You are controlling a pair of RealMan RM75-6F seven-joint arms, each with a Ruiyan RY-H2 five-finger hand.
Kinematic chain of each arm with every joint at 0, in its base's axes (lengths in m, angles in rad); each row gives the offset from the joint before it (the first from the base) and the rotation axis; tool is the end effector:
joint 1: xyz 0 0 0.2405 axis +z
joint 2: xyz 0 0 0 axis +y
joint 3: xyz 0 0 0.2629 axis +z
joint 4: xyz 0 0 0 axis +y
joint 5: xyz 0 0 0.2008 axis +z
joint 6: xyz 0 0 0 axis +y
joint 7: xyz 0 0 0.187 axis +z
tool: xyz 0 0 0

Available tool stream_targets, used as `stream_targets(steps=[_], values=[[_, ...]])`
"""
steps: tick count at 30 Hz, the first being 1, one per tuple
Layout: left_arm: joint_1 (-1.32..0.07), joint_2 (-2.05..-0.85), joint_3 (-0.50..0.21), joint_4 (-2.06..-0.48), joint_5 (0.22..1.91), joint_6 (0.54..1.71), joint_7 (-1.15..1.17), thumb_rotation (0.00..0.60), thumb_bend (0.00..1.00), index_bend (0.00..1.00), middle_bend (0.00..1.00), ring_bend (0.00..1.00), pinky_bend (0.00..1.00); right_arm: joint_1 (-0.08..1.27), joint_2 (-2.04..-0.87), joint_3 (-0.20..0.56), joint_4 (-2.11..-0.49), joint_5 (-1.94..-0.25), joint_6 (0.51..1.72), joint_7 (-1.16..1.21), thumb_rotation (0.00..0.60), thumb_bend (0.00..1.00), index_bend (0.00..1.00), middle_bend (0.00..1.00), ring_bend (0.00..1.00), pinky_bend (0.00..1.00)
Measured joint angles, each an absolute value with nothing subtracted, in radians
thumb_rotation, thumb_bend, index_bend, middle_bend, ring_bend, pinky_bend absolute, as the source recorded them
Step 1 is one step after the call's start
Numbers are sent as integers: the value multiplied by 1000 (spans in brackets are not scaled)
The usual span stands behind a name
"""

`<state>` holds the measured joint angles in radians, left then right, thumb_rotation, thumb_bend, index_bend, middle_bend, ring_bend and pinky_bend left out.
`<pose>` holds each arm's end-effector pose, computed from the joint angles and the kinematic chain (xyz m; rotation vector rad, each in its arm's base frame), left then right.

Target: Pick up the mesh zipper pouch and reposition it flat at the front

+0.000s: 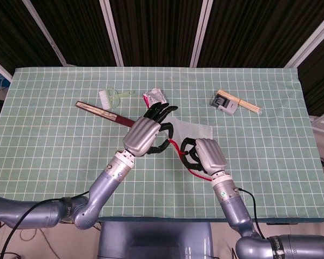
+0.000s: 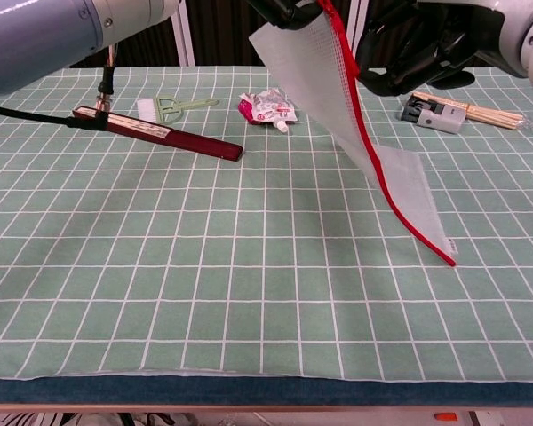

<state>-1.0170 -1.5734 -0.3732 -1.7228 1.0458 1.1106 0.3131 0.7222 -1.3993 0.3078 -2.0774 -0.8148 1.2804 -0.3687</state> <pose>0.0468 0.3844 0.0195 -1.8306 -0.9437 -1.5135 -0.0733 -0.3441 0.0567 1.5126 -1.3589 1.2579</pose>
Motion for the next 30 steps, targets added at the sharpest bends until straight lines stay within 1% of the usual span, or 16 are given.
stream_targets(steps=[12,22,30], values=[[-1012,-1559,-407,-1737,1061,1141,301,600,416,635,103,0,30,704,-1382,308,-2048,-786,1281,-357,600,581,752,1000,1000,961],[-992,-1498,-429,-1767,1069,1156,293,600,416,635,104,0,29,681,-1343,319,-2009,-758,1270,-328,600,583,752,1000,1000,961],[-956,-1436,-424,-1792,1088,1164,267,600,416,635,104,0,30,664,-1309,336,-1969,-734,1261,-303,600,583,753,1000,1000,961]])
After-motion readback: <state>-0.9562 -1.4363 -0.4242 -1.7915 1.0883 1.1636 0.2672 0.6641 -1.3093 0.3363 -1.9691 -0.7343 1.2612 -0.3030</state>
